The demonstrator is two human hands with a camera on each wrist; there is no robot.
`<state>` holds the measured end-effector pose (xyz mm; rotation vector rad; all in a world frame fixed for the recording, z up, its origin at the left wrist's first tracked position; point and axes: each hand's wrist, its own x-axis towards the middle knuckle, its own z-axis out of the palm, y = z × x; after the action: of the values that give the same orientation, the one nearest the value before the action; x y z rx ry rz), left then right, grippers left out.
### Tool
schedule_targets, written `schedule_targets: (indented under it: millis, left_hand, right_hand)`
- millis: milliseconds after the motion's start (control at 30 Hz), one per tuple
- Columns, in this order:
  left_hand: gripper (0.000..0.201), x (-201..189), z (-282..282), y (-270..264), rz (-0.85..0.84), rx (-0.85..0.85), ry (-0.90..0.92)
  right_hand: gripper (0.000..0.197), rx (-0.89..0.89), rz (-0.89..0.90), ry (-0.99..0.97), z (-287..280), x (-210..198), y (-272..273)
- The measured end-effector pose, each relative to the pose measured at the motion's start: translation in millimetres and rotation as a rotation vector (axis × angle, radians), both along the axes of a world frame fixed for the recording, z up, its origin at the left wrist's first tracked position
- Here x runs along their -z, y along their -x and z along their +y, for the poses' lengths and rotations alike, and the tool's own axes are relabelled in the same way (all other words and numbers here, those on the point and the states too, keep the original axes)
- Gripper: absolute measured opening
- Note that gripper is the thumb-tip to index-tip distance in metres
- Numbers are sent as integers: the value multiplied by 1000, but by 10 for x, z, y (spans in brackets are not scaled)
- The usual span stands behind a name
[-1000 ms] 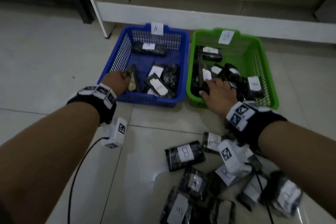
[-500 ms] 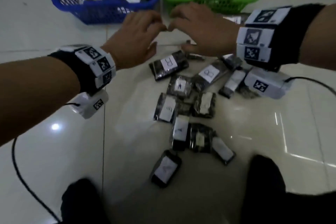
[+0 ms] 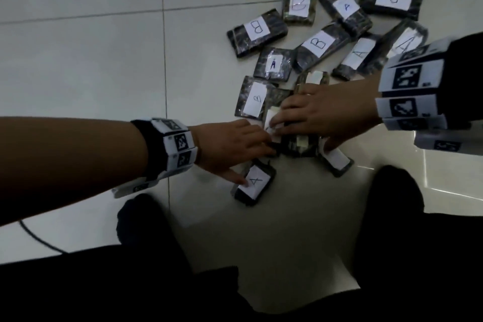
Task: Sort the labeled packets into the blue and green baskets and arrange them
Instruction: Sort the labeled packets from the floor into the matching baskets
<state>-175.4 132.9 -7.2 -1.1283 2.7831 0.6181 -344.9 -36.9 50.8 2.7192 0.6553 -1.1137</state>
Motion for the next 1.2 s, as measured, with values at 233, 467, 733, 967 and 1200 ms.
schedule_targets:
  millis: [233,467,733,967,1200]
  left_hand:
    - [50,-51,-74,113,24,118,23]
    - [42,-156,-33,175,98,81,-50]
    - [32,-504,-356,218,76,-276,-596]
    - [39,-997,-946,-385,225,-686,-925]
    - [52,-1276,-1303,-1036,593,-1129,-804]
  right_hand:
    - [66,-101,-39,-3,42,46,-77]
    - [70,33,72,-40,-57,-43,-177]
    - [59,718,339,-412,-130,-124,-355]
    - [43,1213,176,-613,-579,-498,-572]
    - [56,1397,-337,-671,-930,-767,-809]
